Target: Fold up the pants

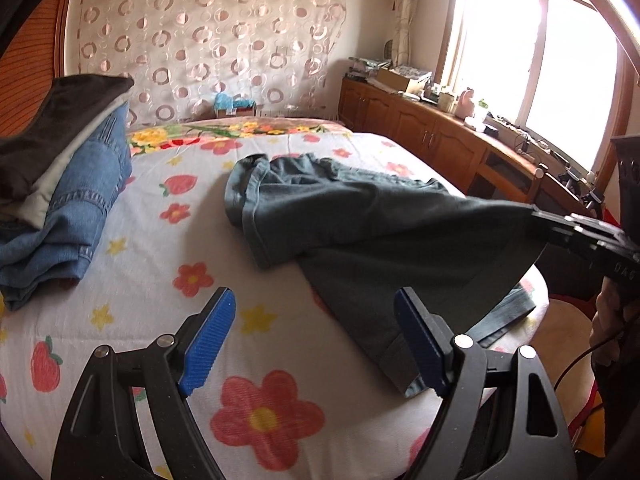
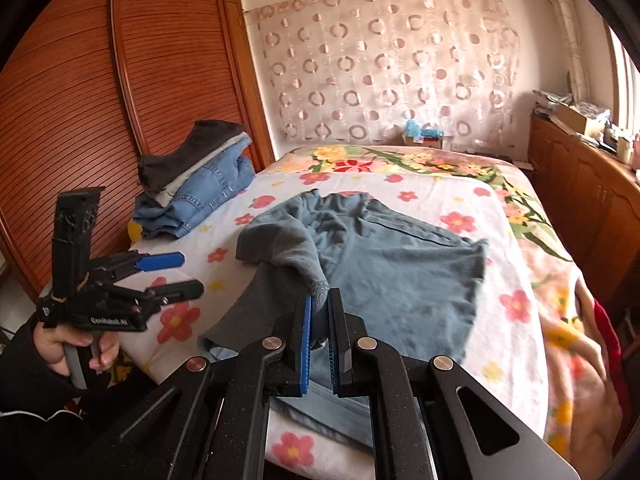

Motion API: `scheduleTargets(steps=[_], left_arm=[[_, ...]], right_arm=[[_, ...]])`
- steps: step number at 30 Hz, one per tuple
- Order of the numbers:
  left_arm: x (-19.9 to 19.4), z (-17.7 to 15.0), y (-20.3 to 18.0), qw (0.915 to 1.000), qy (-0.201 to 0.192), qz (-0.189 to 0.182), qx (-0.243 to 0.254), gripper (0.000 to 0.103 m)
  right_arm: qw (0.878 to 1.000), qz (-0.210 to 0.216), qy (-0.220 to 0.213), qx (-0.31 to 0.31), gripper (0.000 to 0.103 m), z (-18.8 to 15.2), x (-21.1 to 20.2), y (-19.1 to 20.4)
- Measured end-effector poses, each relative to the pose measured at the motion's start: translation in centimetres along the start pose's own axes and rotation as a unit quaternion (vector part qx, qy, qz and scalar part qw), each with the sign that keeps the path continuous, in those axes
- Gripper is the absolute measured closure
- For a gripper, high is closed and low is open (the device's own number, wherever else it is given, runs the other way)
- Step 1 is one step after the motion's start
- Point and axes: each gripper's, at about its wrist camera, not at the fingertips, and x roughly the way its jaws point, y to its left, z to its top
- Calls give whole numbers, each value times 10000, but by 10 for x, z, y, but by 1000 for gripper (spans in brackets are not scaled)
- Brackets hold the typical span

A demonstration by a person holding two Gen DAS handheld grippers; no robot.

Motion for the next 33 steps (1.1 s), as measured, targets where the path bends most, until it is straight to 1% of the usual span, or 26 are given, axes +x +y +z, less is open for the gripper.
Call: scheduleTargets(steps=[6, 10, 14, 24, 33], left_arm=[[1, 4, -10, 9998, -68, -143, 92, 21], [4, 3, -15, 9996, -21, -204, 170, 21], [9, -2, -20, 9992, 113, -330, 178, 21], [14, -8, -30, 9988, 227, -324, 300, 21], [16, -10, -31, 9987, 264, -324, 297, 21]], right_arm=[[9999, -54, 19, 109, 96, -7, -6, -2], [9997, -180, 47, 154, 96, -10, -11, -4], [9993, -260, 108, 255, 96, -17, -17, -9], [9971, -529, 335, 436, 96, -27, -22, -20], [9964, -543, 469, 440, 96, -32, -20, -21]])
